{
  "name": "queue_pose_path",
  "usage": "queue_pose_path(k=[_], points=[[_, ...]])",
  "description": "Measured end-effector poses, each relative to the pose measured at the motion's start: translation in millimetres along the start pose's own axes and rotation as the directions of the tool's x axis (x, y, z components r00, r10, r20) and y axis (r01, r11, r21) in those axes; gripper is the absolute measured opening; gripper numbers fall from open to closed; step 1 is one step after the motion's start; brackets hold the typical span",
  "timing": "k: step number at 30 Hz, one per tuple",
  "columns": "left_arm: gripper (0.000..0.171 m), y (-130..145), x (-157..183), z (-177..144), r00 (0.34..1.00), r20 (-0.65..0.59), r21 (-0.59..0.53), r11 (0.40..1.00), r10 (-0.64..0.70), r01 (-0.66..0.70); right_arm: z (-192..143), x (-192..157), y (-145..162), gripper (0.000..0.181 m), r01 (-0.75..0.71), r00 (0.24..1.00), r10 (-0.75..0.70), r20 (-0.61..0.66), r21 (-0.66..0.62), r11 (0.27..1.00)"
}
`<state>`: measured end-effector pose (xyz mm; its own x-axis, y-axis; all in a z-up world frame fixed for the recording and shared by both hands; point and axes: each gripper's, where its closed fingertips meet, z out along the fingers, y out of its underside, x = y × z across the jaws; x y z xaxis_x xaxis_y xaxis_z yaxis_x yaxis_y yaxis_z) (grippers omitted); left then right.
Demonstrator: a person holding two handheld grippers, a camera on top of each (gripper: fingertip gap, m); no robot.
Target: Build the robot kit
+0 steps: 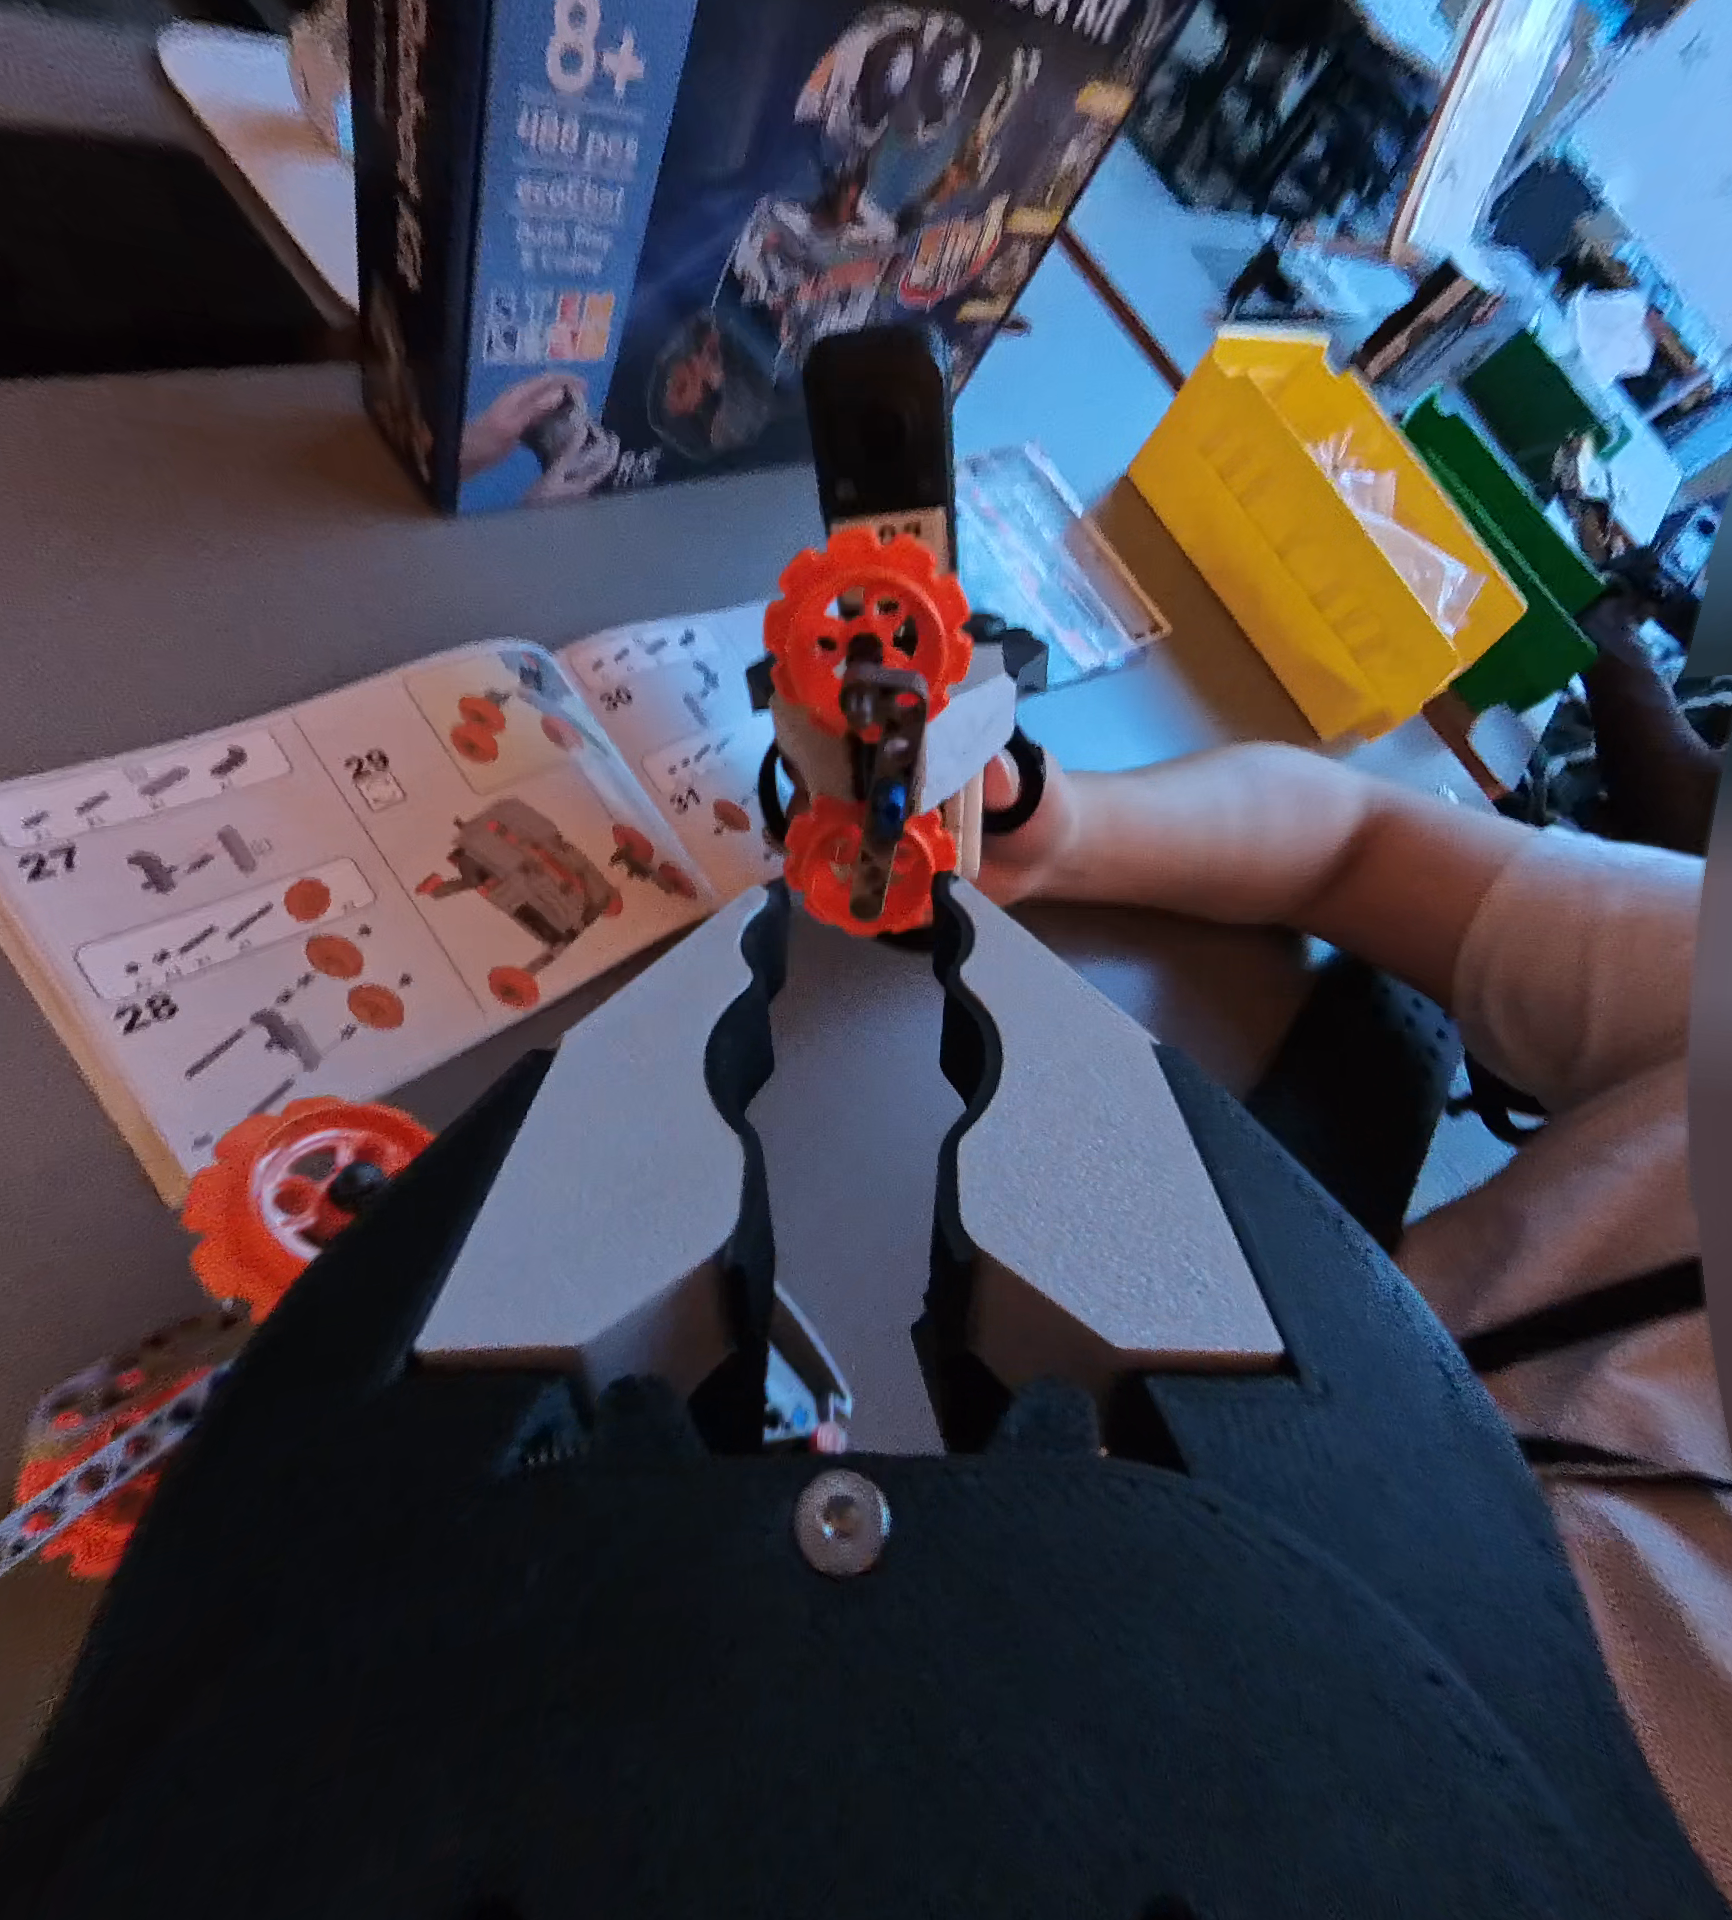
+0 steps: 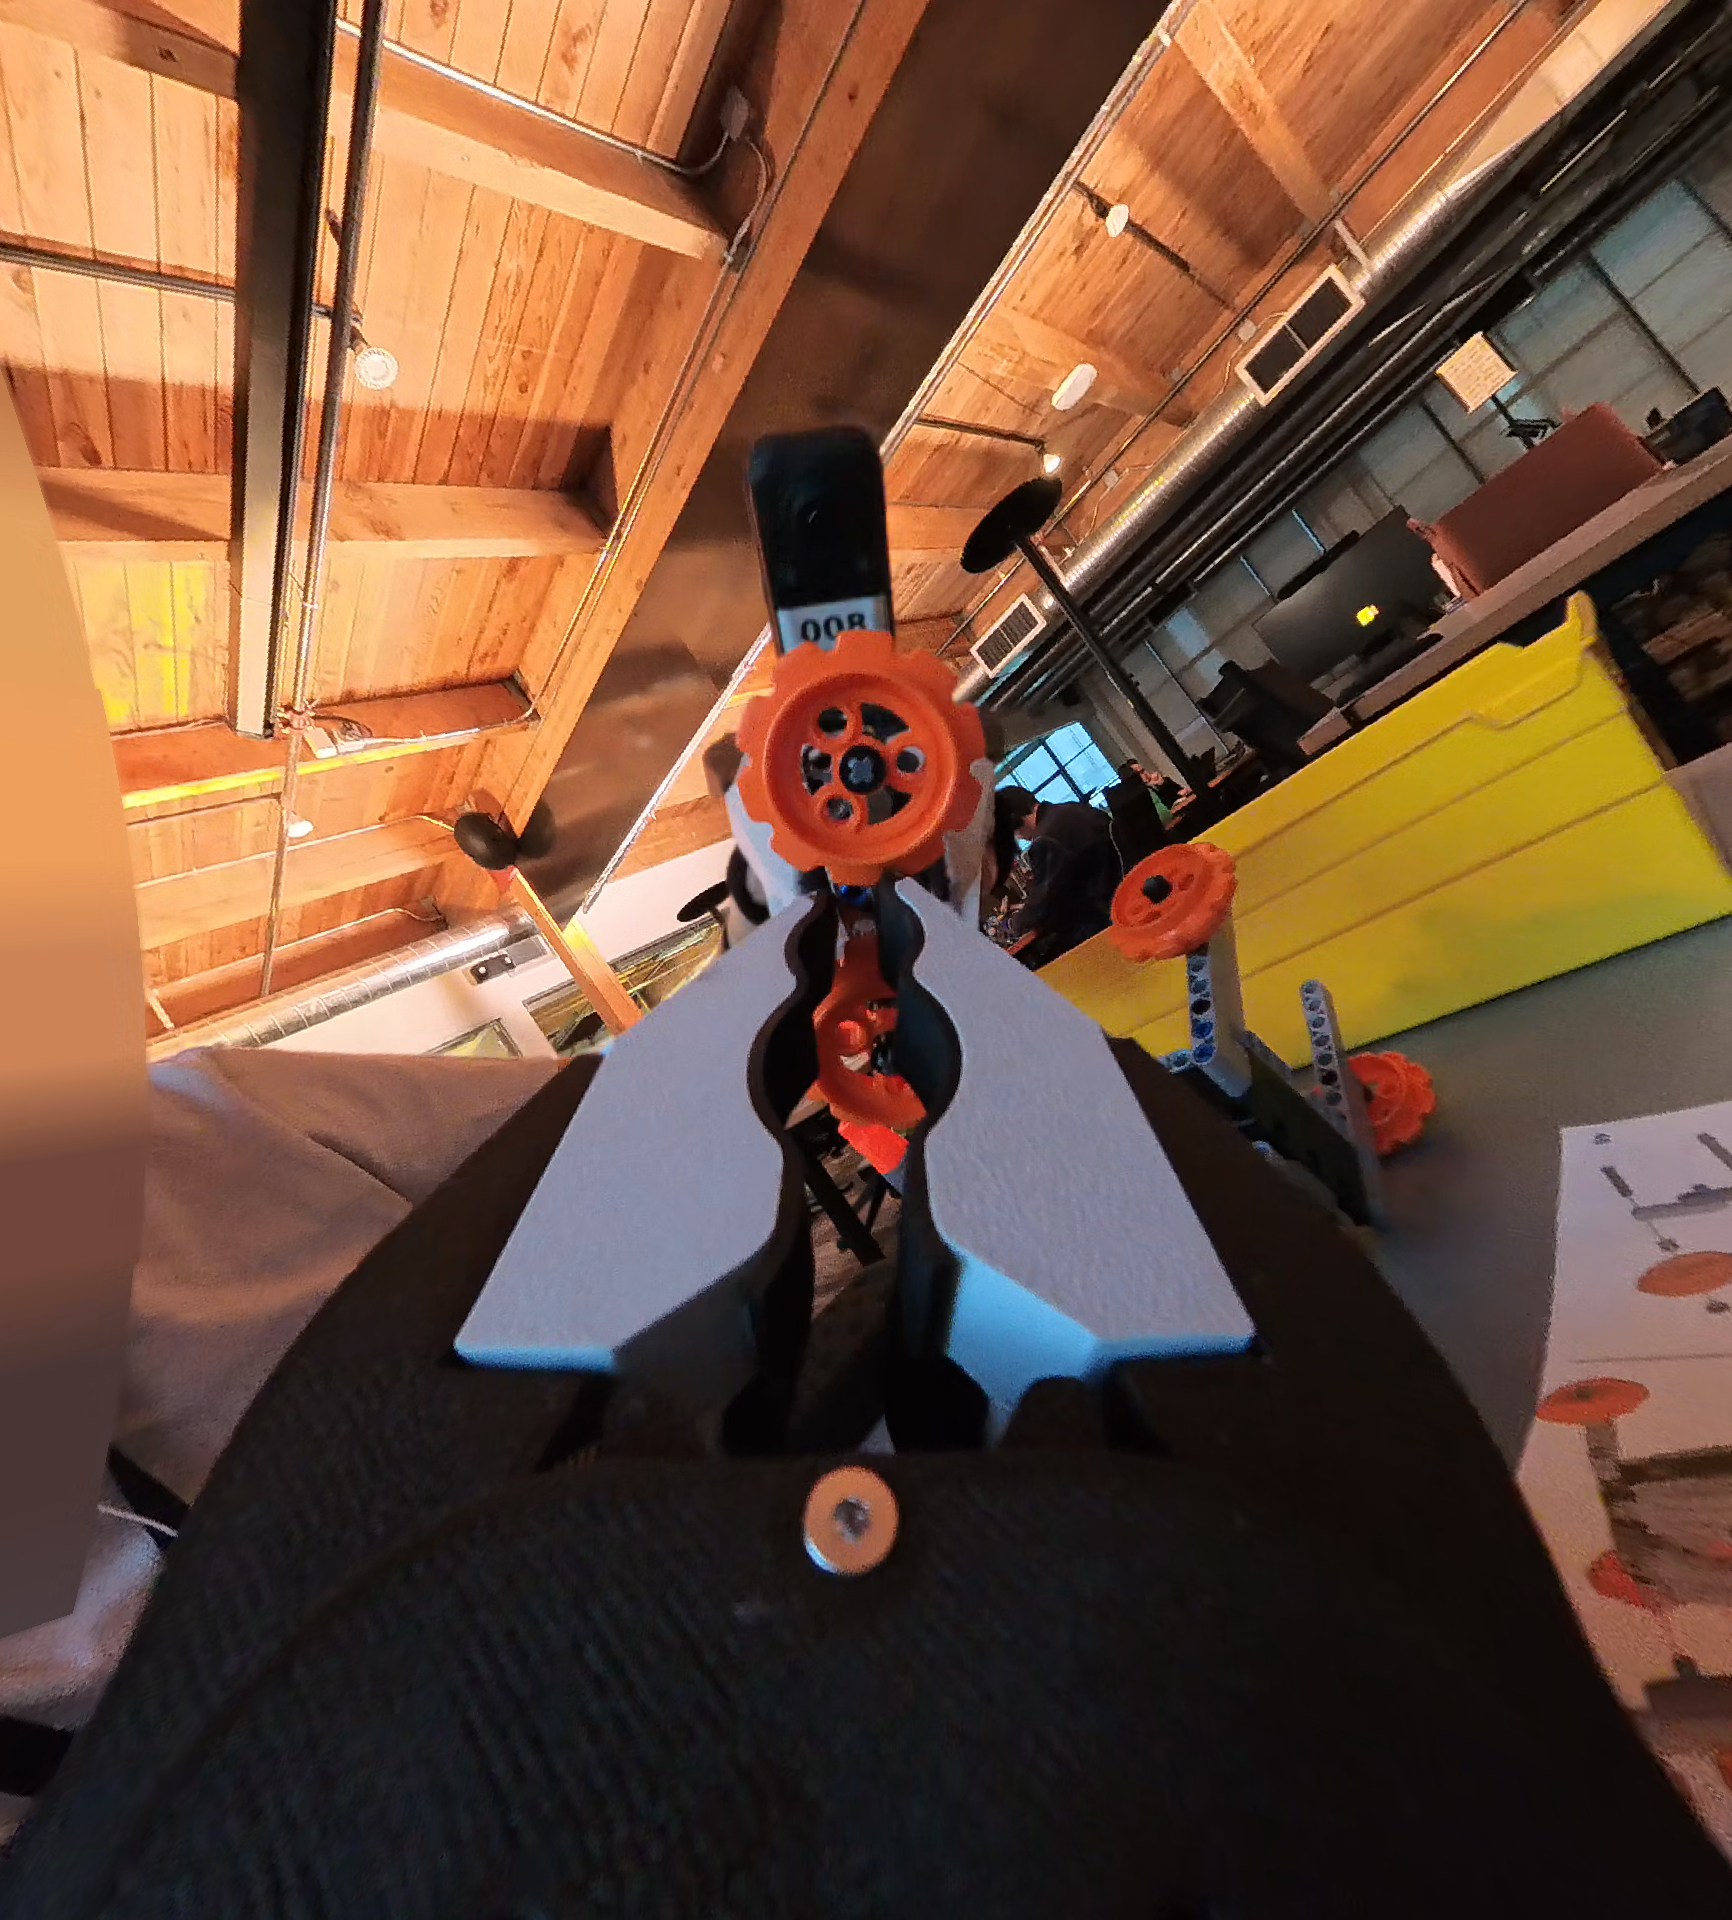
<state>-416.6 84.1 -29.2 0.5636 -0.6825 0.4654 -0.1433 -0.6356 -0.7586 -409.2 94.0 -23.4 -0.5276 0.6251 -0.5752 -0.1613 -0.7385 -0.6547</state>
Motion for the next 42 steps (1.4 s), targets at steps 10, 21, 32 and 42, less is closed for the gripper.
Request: queue_pose_path(k=[10, 21, 32, 42], points=[[0.006, 0.4, 11.8, 18.8, 0.995, -0.098, 0.071, 0.997, 0.008, -0.001, 2.9, -5.6, -1.8, 0.008, 0.047, 0.999, -0.046, -0.009, 0.033, 0.998], [0.006, 5.8, 16.2, 23.3, 0.996, -0.084, -0.048, 0.999, 0.003, -0.007, 7.3, -5.8, 4.7, 0.021, -0.12, 0.992, 0.118, 0.05, 0.033, 0.992], [0.031, 19.6, 0.3, 5.8, 0.999, 0.002, -0.063, 0.997, -0.033, 0.033, -4.7, 10.1, -4.3, 0.02, -0.226, 0.974, 0.223, 0.041, 0.101, 0.969], [0.087, 67.1, -22.9, -67.6, 0.46, 0.761, -0.283, 0.872, 0.457, -0.399, -10.4, 6.4, -13.6, 0.021, -0.011, 1.0, 0.009, 0.027, 0.08, 0.997]])
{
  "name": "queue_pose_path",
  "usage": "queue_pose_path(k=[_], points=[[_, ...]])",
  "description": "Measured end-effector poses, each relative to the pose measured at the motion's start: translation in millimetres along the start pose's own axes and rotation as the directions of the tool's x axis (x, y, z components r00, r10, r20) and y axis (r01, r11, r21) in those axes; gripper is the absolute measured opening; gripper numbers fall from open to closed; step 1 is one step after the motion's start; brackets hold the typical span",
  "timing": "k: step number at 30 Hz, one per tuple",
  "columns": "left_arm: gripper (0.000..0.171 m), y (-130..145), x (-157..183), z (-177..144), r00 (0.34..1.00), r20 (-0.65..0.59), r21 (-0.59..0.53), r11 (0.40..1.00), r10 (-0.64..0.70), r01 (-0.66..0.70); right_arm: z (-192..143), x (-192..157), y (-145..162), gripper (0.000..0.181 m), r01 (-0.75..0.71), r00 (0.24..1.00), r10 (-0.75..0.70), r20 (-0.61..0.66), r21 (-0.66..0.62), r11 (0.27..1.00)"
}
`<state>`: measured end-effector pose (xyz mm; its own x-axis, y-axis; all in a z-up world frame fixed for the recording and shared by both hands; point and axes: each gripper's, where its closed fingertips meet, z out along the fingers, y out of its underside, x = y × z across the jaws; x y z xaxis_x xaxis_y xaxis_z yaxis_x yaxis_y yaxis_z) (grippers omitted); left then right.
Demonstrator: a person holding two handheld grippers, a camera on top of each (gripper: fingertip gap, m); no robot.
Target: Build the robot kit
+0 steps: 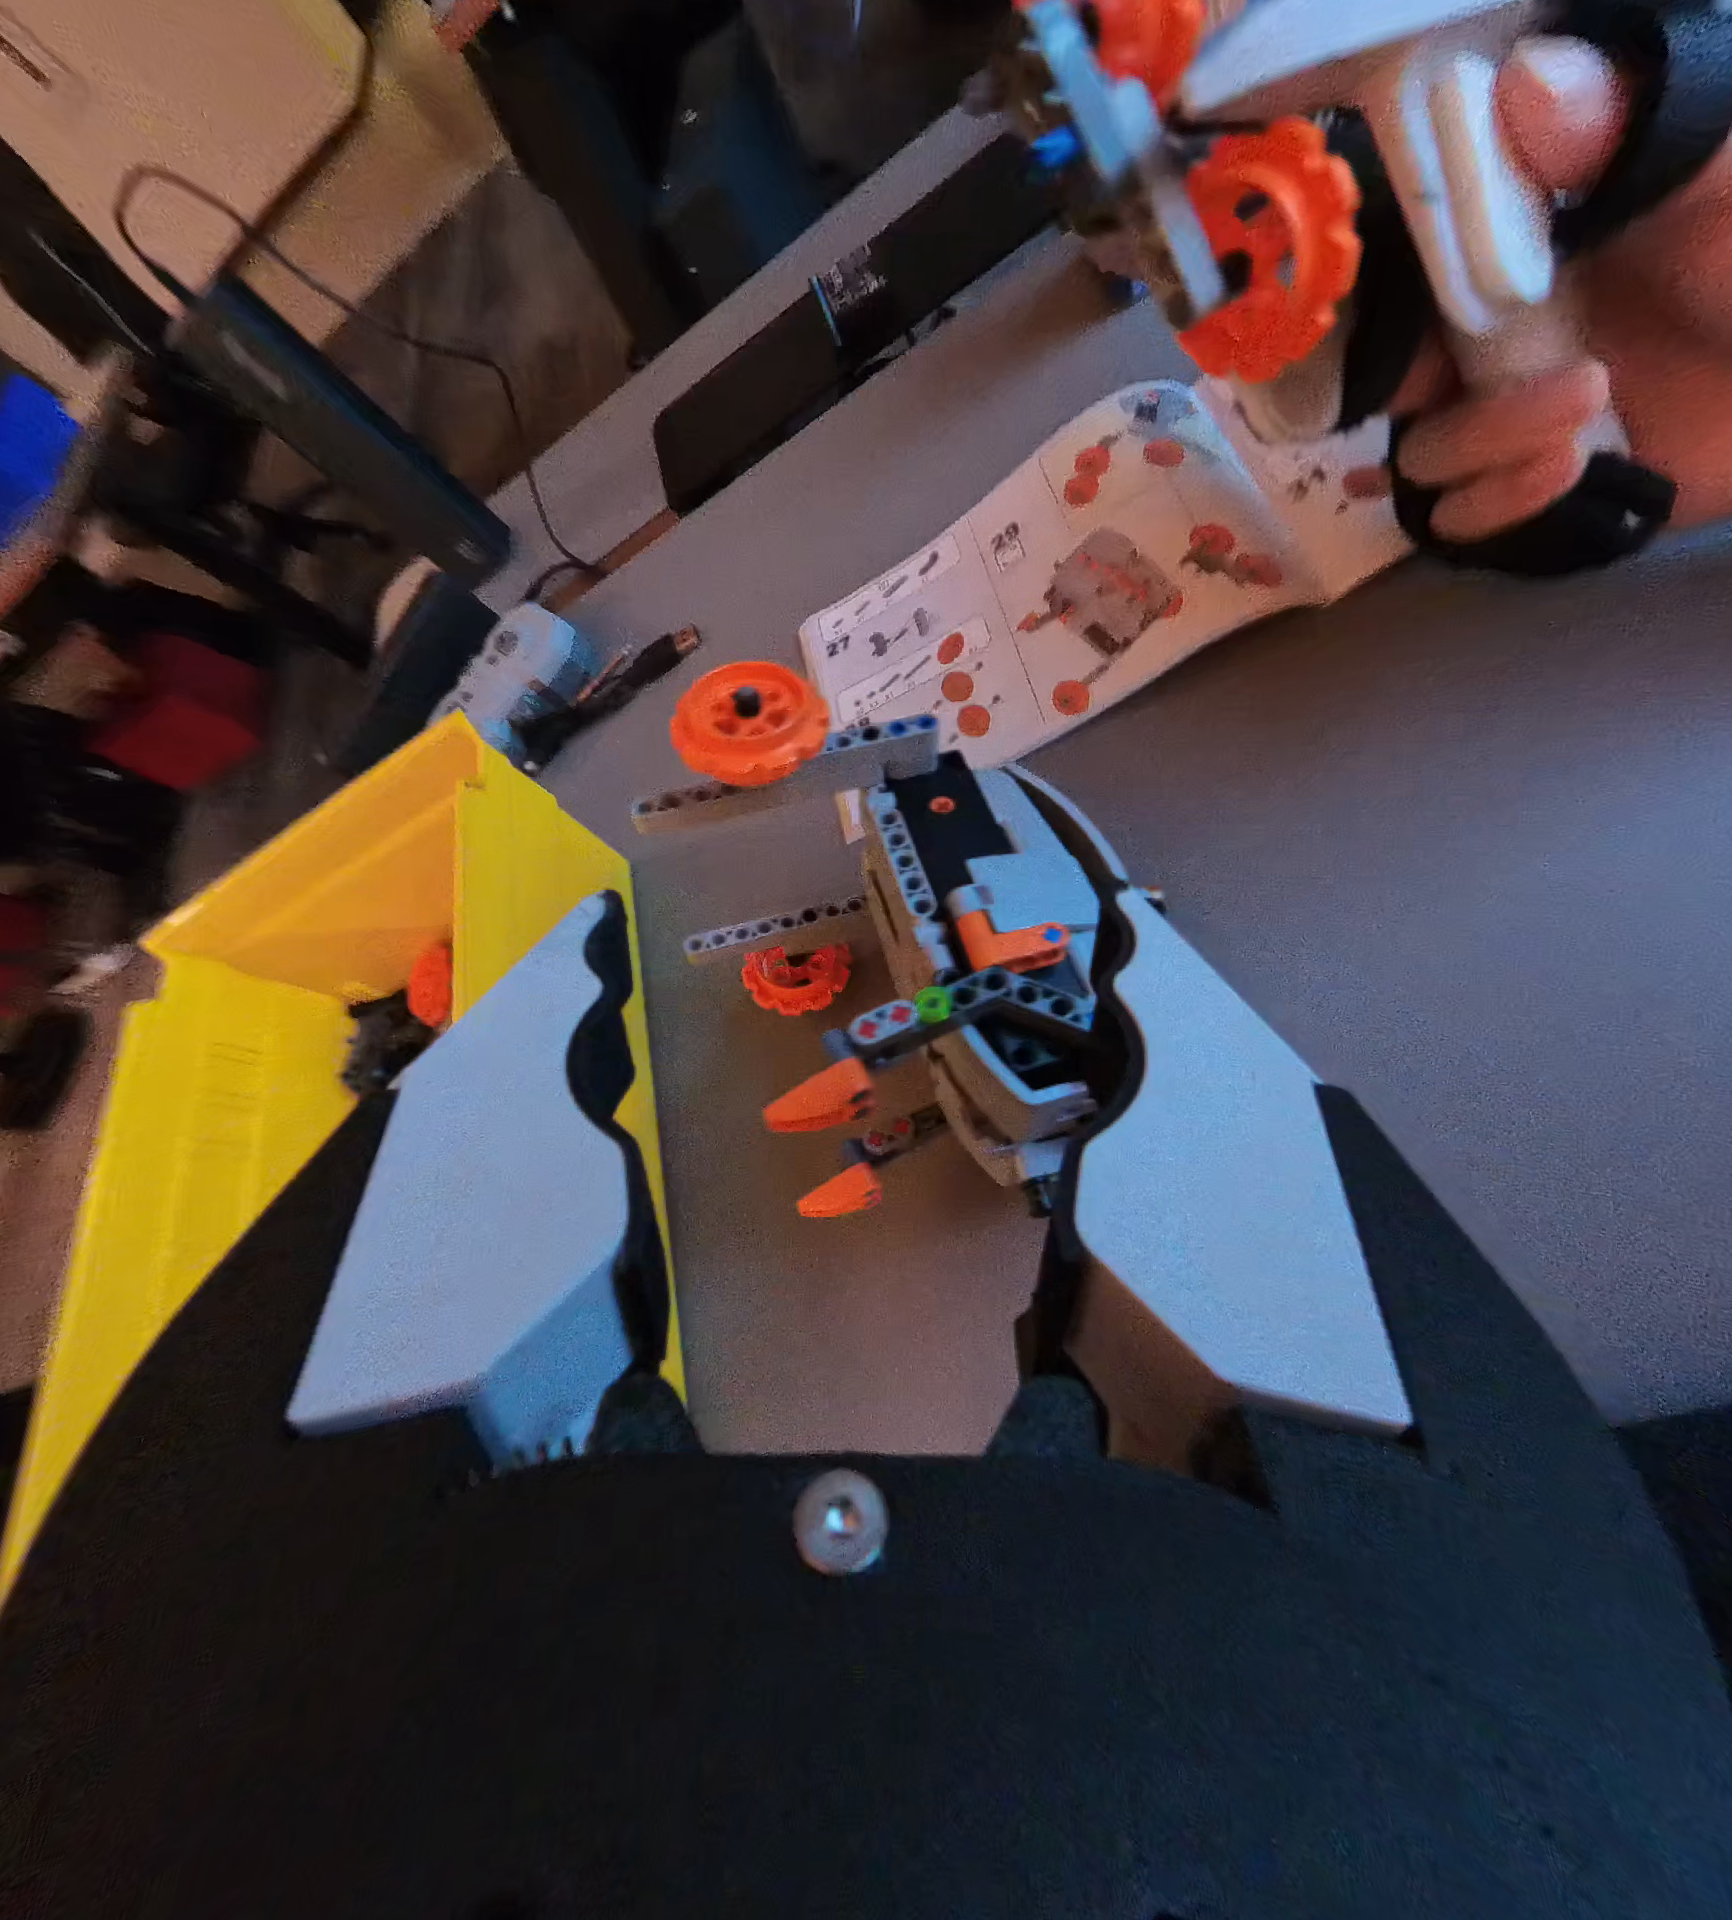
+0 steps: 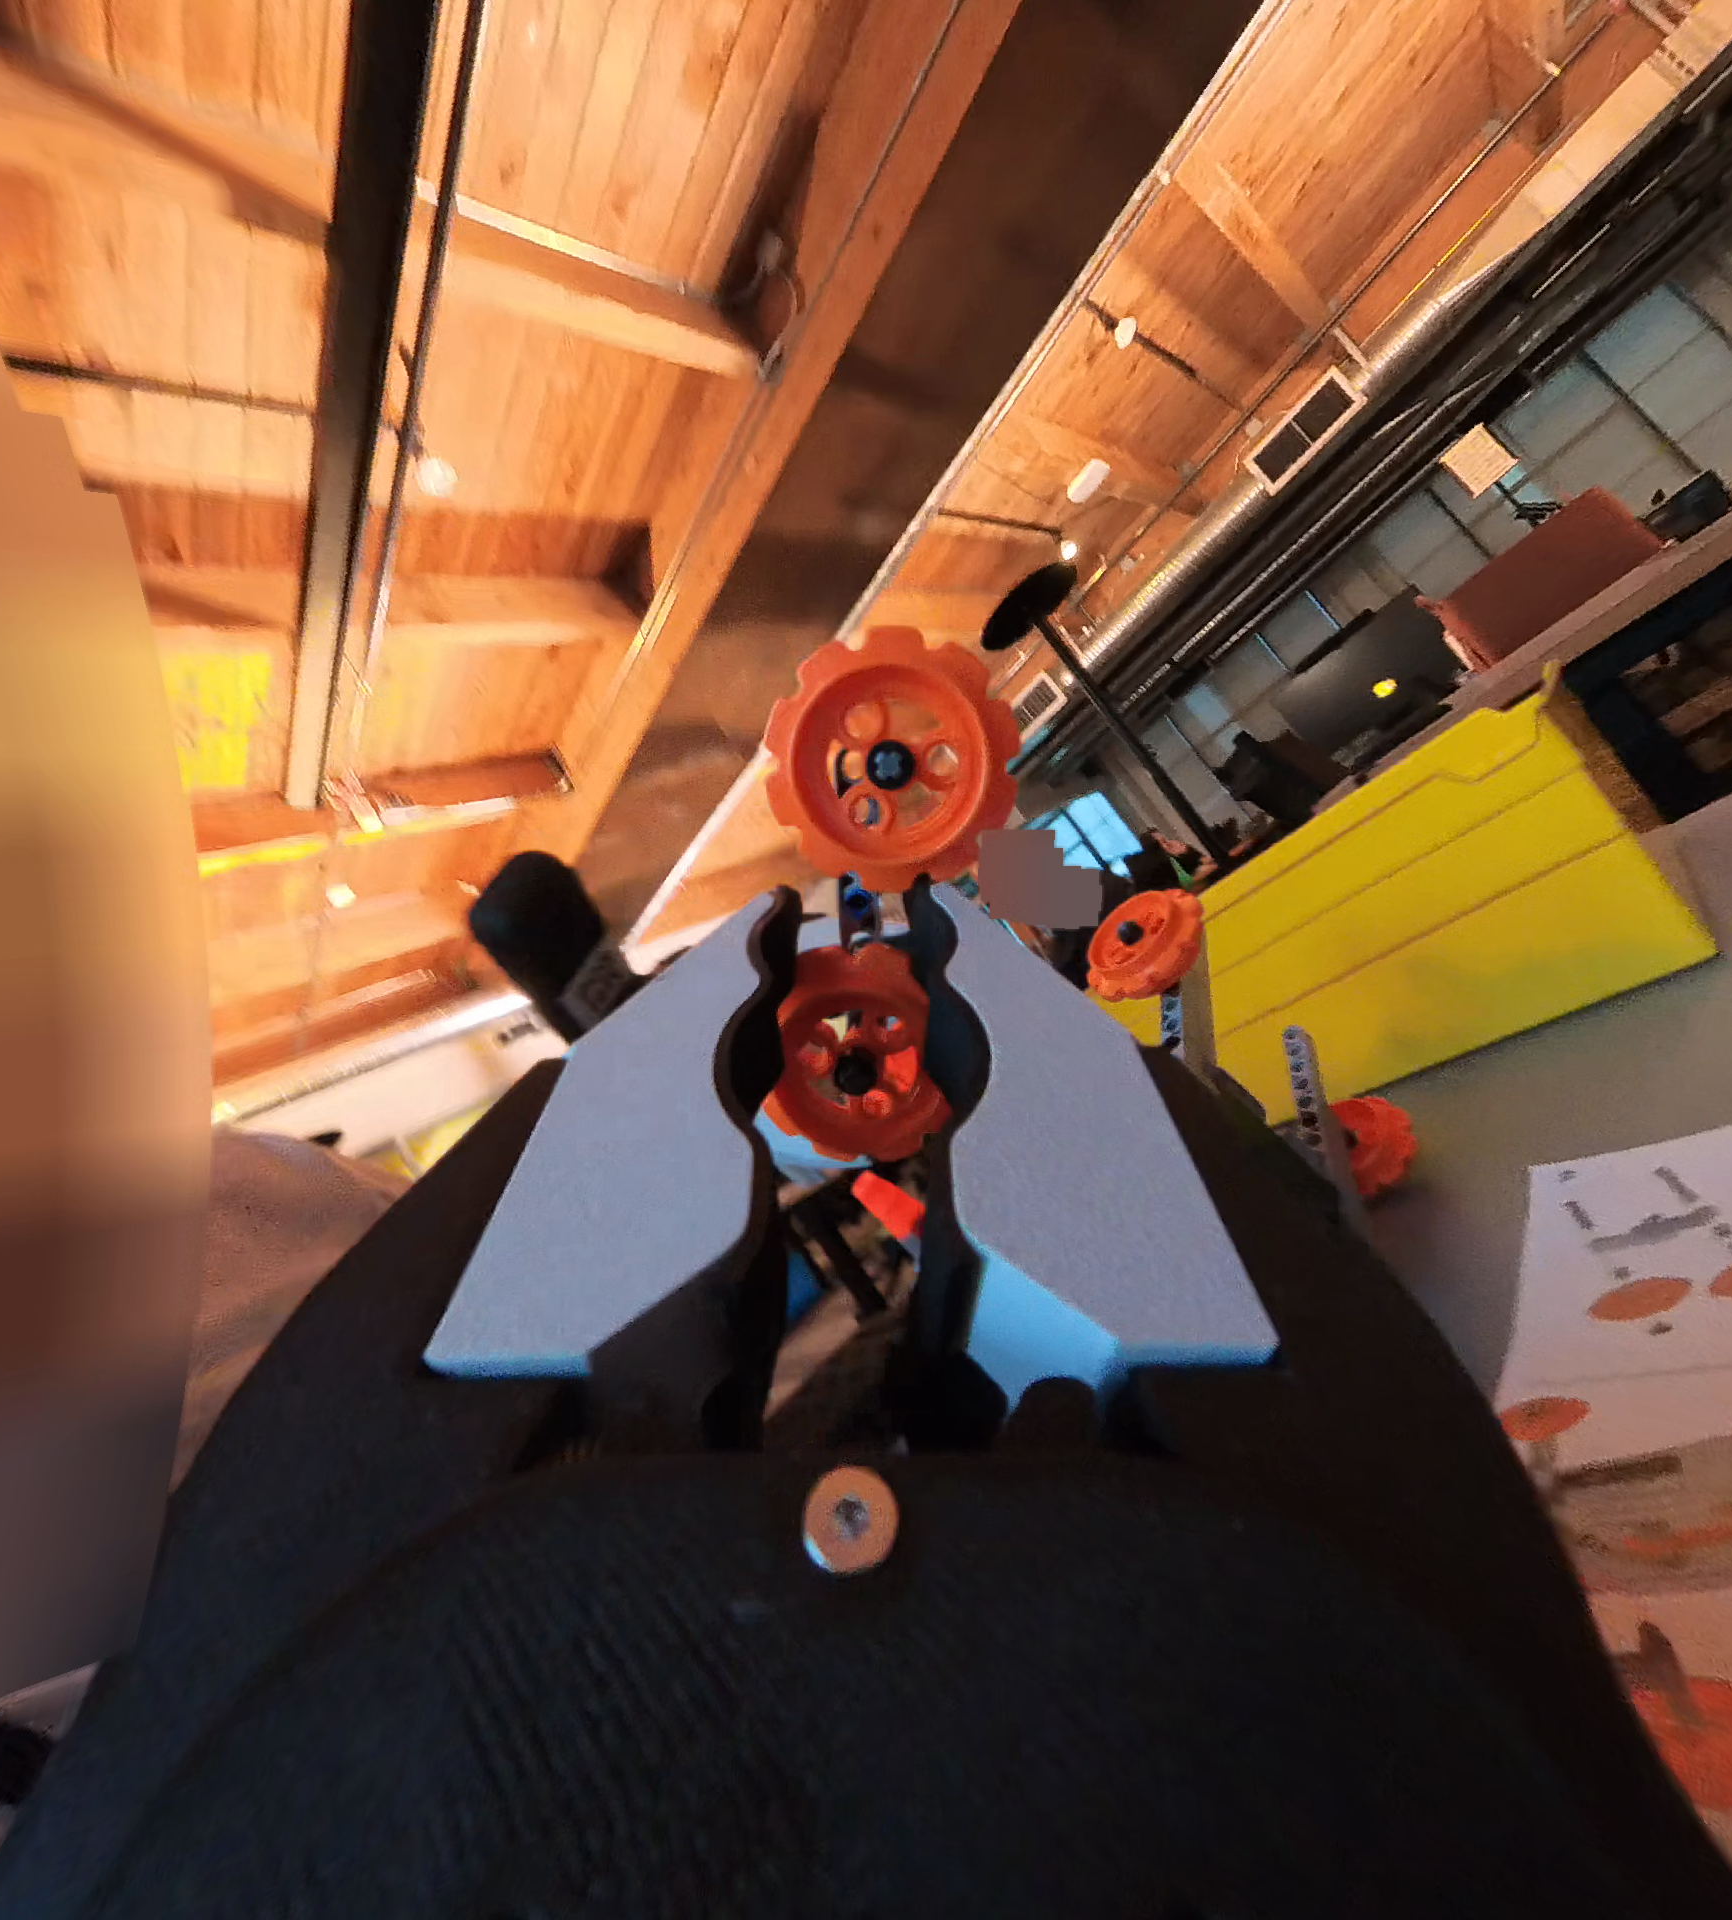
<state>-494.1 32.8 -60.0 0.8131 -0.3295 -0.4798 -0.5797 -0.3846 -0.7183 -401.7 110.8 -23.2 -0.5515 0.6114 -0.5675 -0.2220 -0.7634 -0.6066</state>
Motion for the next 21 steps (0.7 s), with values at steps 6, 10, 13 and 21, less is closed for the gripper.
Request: queue_pose_path(k=[6, 10, 13, 21], points=[[0.092, 1.6, 43.2, 35.8, 0.999, -0.017, -0.198, 0.979, 0.052, -0.054, -3.6, -6.9, -2.6, 0.021, 0.111, 0.994, -0.111, -0.014, -0.022, 0.994], [0.096, 22.3, 32.3, 57.4, 0.996, 0.064, -0.363, 0.931, 0.068, -0.04, -7.5, -3.9, -7.1, 0.021, 0.128, 0.991, -0.129, -0.03, -0.027, 0.991], [0.094, 37.7, 30.4, 60.1, 0.999, 0.042, -0.413, 0.911, 0.025, -0.005, -7.8, -7.0, -10.5, 0.021, 0.124, 0.992, -0.125, -0.013, -0.019, 0.992], [0.077, 55.0, 27.4, 58.2, 0.954, -0.157, -0.4, 0.867, 0.255, -0.297, -1.5, -6.8, 6.9, 0.021, 0.149, 0.989, -0.151, -0.007, -0.112, 0.982]])
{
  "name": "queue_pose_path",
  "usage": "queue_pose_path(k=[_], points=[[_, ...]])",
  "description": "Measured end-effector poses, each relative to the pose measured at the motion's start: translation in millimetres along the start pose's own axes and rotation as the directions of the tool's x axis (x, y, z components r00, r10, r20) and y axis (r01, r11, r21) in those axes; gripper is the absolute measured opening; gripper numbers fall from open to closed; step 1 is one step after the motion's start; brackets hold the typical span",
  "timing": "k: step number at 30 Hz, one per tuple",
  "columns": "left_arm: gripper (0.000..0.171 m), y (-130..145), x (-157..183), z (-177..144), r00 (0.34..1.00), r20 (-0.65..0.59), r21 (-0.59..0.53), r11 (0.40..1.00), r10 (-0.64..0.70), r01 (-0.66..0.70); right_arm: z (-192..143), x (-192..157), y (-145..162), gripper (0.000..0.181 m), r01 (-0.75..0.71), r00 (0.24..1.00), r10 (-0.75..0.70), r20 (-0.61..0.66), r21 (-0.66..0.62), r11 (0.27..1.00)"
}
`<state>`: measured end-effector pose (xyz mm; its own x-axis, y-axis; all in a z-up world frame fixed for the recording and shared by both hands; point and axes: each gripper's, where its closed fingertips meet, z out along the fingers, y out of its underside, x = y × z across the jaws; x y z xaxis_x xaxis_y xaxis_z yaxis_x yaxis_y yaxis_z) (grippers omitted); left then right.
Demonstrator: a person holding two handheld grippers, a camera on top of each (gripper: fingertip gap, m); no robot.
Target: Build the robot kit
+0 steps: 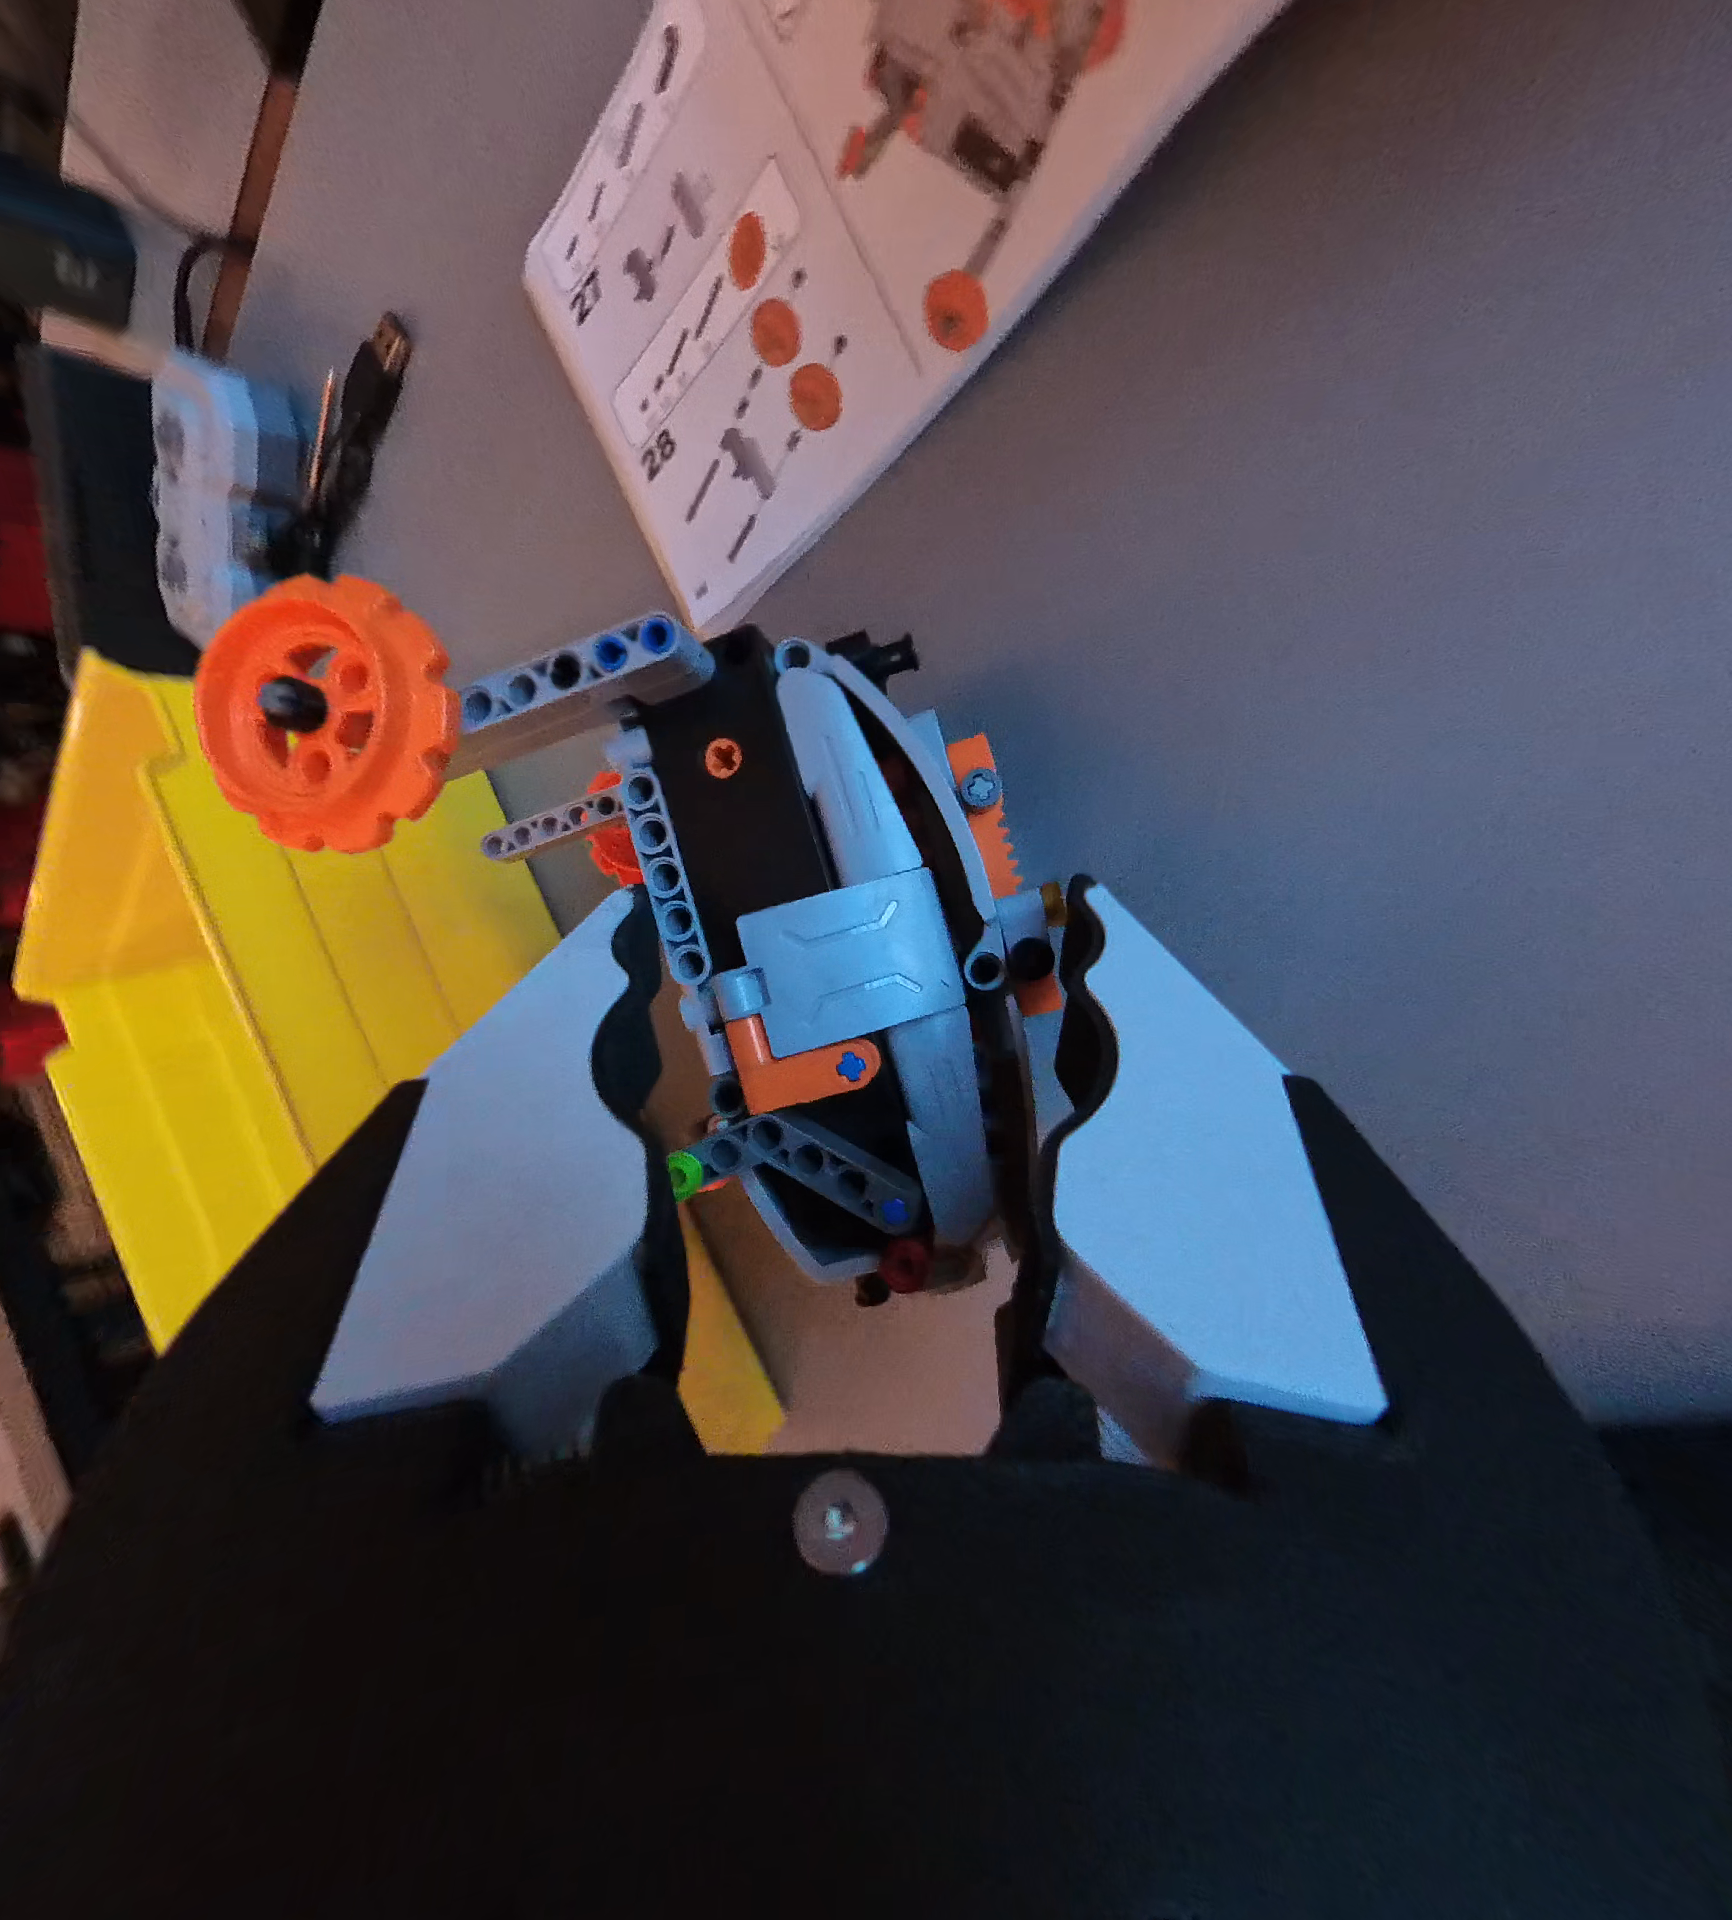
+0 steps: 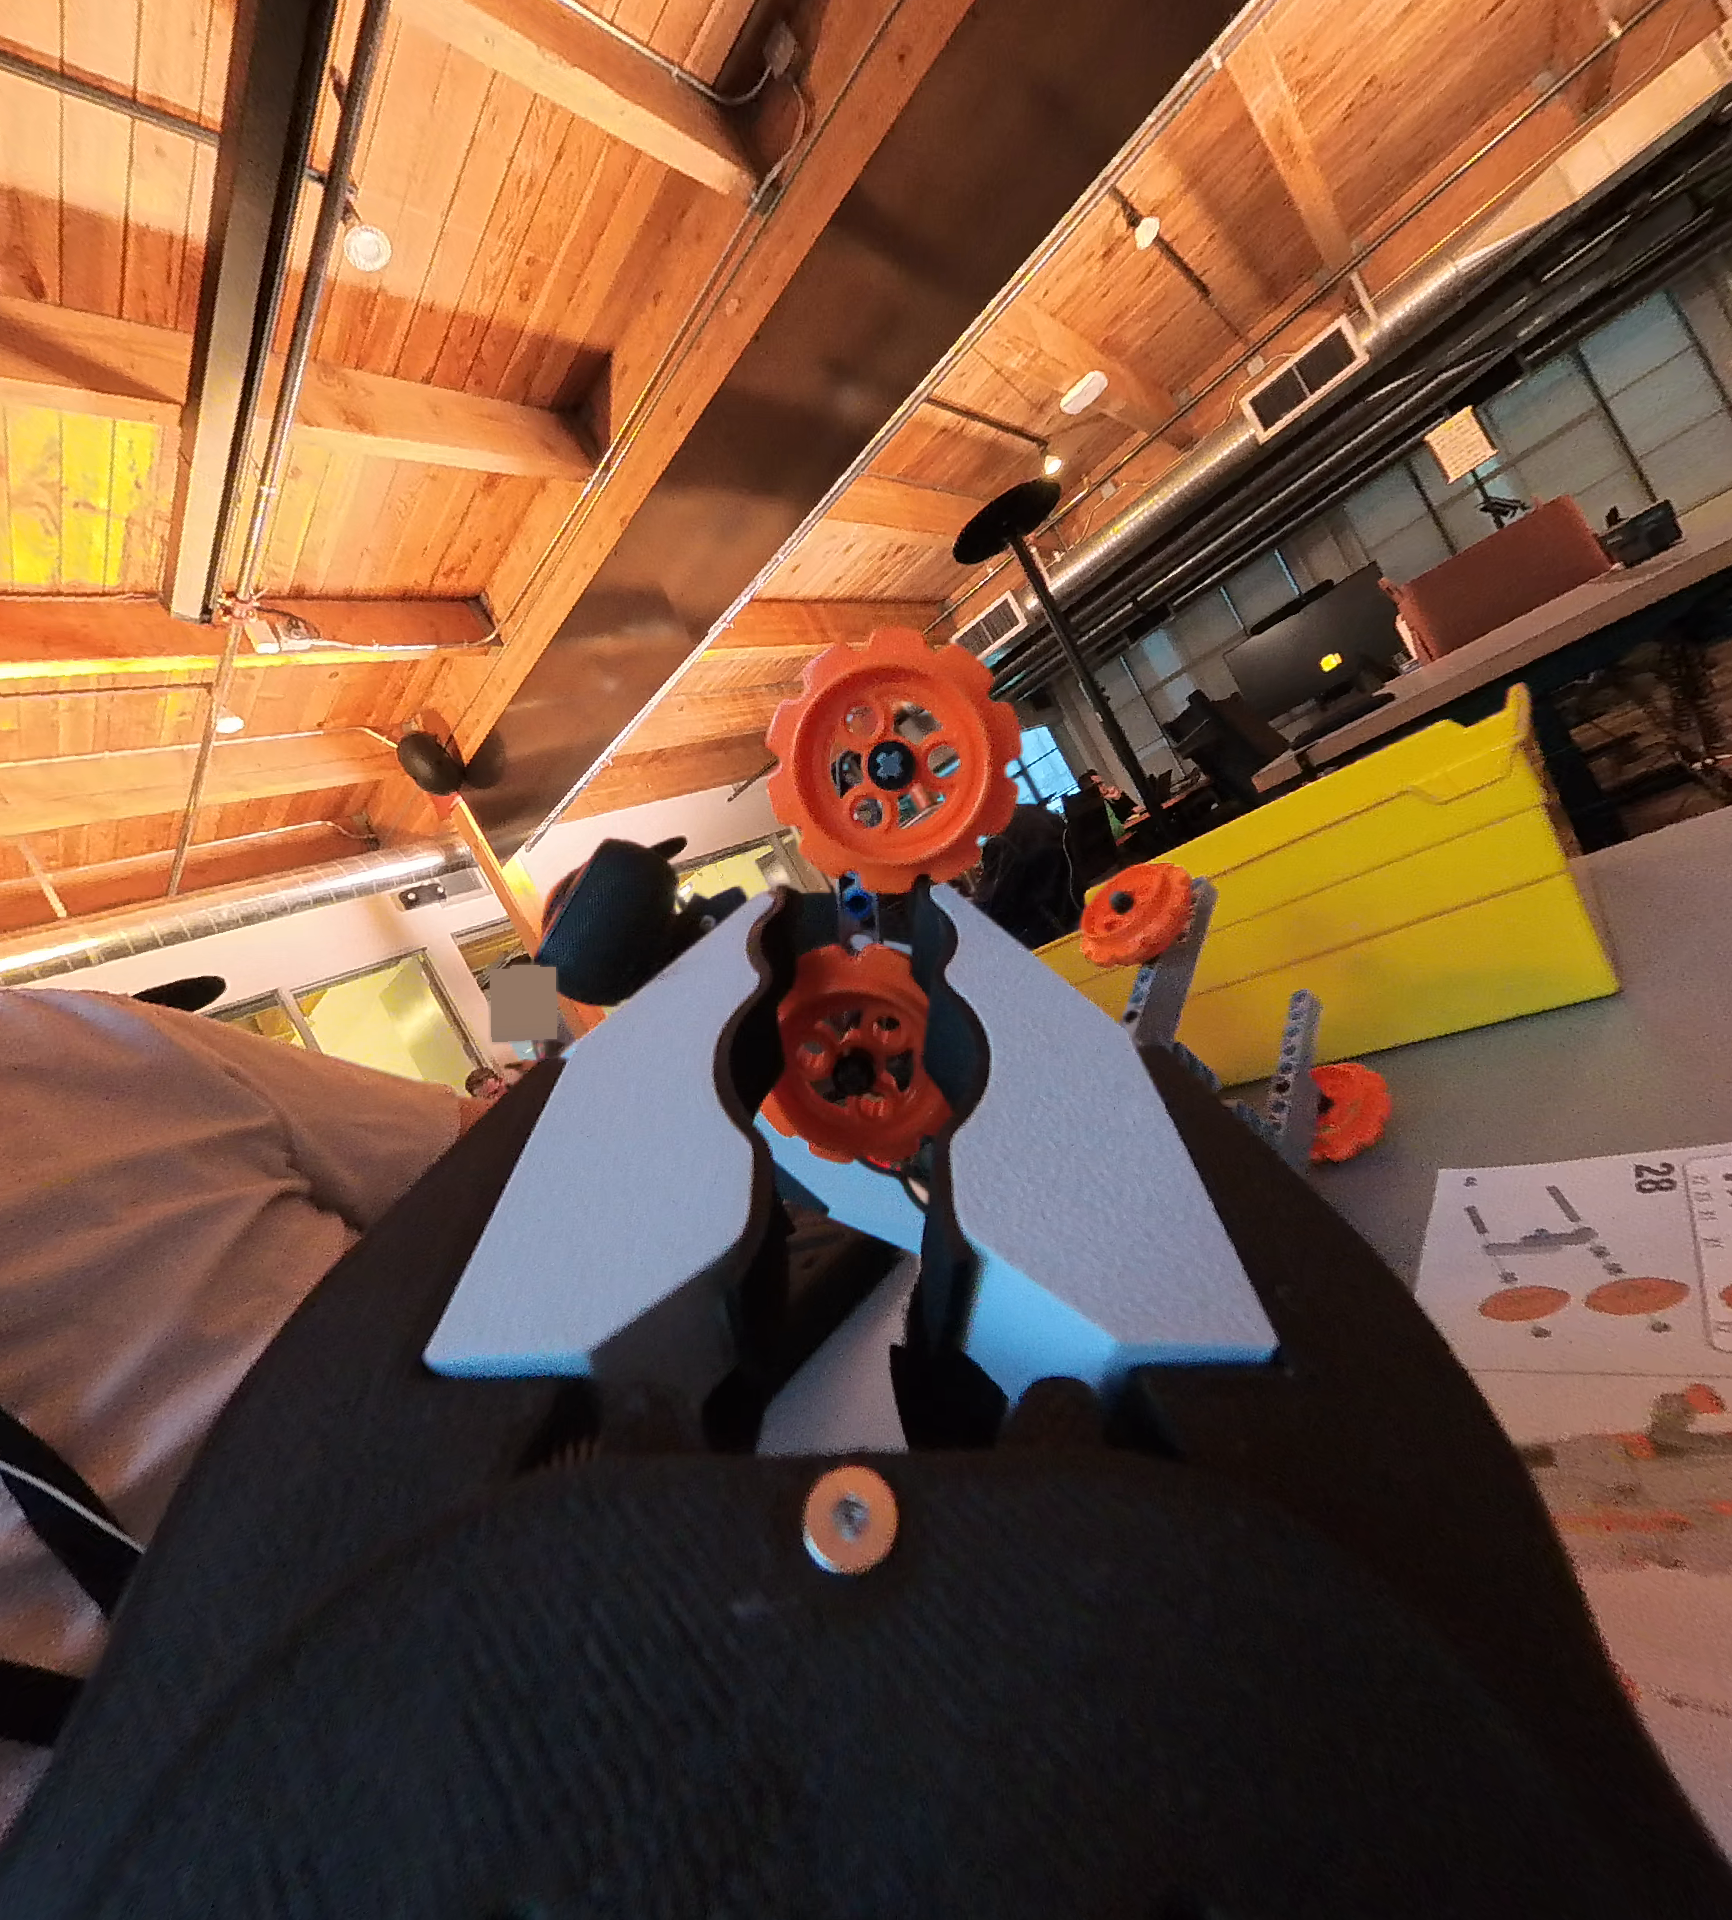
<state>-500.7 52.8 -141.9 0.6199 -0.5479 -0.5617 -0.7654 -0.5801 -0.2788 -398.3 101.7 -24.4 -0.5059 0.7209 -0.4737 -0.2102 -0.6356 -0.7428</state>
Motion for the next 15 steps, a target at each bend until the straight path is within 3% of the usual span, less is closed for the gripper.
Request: queue_pose_path(k=[3, 6, 8, 11, 12, 15], points=[[0.077, 0.3, 5.5, -3.1, 0.969, -0.05, 0.089, 0.968, 0.241, -0.236, 4.3, -5.1, 6.7, 0.021, 0.002, 1.0, -0.001, 0.024, -0.03, 1.0], [0.076, 5.0, 16.3, -15.2, 0.888, -0.117, 0.236, 0.881, 0.444, -0.41, 6.6, -7.1, 12.2, 0.021, 0.026, 0.999, -0.025, 0.027, -0.055, 0.998], [0.073, 8.0, 24.2, -26.3, 0.851, -0.203, 0.356, 0.846, 0.484, -0.396, 7.3, -7.3, 16.9, 0.021, 0.047, 0.999, -0.046, 0.019, -0.081, 0.996], [0.06, 7.1, 23.8, -37.5, 0.842, -0.302, 0.512, 0.821, 0.448, -0.254, 6.9, -6.7, 24.7, 0.021, 0.053, 0.999, -0.054, -0.002, -0.107, 0.993], [0.063, 8.1, 20.0, -37.8, 0.848, -0.314, 0.529, 0.82, 0.427, -0.217, 6.1, -7.1, 27.7, 0.021, 0.057, 0.998, -0.059, -0.013, -0.115, 0.992], [0.097, 14.2, -1.1, -40.5, 0.919, -0.249, 0.525, 0.84, 0.305, -0.137, 1.6, -10.4, 37.8, 0.021, 0.076, 0.995, -0.084, -0.06, -0.115, 0.99]])
